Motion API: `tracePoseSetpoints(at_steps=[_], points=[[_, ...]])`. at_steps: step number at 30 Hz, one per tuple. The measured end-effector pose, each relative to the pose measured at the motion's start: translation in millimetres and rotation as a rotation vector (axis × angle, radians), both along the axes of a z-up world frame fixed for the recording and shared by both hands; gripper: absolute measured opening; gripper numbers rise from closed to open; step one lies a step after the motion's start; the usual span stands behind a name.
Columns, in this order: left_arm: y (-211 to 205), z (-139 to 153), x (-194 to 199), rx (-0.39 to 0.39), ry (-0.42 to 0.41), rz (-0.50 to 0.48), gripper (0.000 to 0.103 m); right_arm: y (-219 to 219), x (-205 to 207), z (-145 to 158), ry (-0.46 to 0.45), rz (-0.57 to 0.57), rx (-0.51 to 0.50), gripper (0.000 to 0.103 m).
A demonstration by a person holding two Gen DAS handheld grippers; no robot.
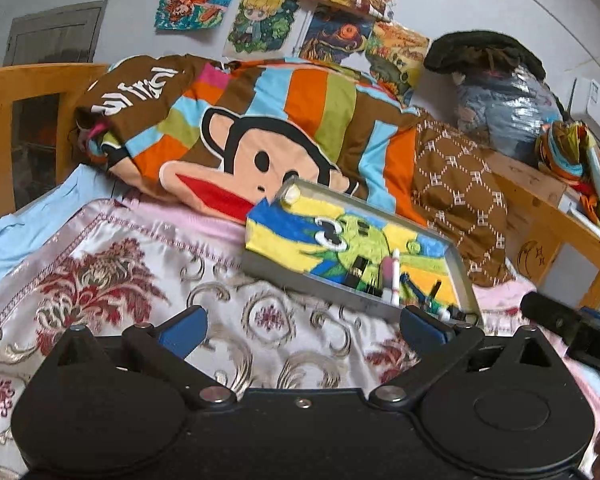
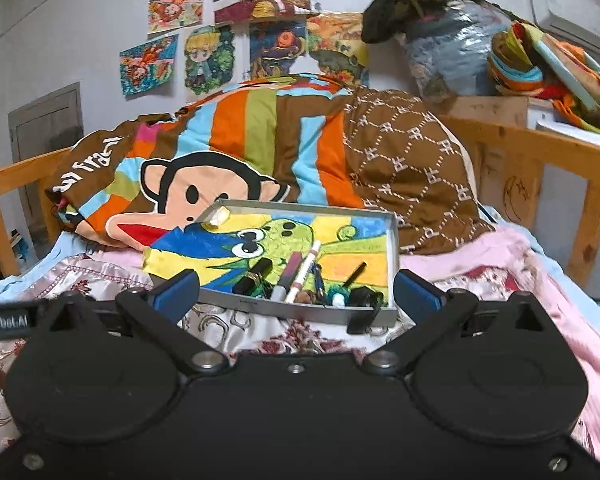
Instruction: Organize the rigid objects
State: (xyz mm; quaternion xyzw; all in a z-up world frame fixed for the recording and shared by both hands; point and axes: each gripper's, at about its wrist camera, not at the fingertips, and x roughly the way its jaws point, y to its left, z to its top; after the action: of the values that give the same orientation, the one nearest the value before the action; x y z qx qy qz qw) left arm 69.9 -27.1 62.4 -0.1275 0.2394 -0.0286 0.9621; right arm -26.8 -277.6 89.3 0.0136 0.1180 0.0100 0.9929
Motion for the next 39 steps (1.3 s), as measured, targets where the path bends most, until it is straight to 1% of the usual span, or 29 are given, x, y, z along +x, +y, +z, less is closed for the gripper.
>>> tracePoseSetpoints(at_steps=[4, 8, 10, 14, 17, 22, 28, 39], points=[[-2, -5, -5, 0.020, 0.013, -0.010, 0.102, -2, -3, -9, 0.045, -0.038, 0.009, 0.103], [-2, -7, -6, 0.035, 0.016, -0.011, 0.102, 0, -10, -20, 0.107, -0.054, 0.009, 0.103], [-1, -8, -7, 0.035, 0.019, -0.006, 0.102, 2, -12, -25, 0.123, -0.049, 0.003, 0.103], [-1, -7, -7, 0.039, 0.015, -0.004, 0.102, 10, -16, -27, 0.125, -0.038, -0.020, 0.103], [-2, -6, -8, 0.062, 0.009, -0.005, 0.102, 13, -21, -29, 0.132, -0.037, -0.028, 0.103], [-5, -6, -8, 0.093, 0.003, 0.007, 0.102, 11, -12, -28, 0.159, -0.051, -0.026, 0.103], [-7, -9, -9, 0.116, 0.003, 0.002, 0.102, 9, -5, -28, 0.166, -0.049, -0.031, 0.103], [-7, -10, -9, 0.121, 0.008, -0.003, 0.102, 8, 0, -29, 0.172, -0.046, -0.035, 0.102]])
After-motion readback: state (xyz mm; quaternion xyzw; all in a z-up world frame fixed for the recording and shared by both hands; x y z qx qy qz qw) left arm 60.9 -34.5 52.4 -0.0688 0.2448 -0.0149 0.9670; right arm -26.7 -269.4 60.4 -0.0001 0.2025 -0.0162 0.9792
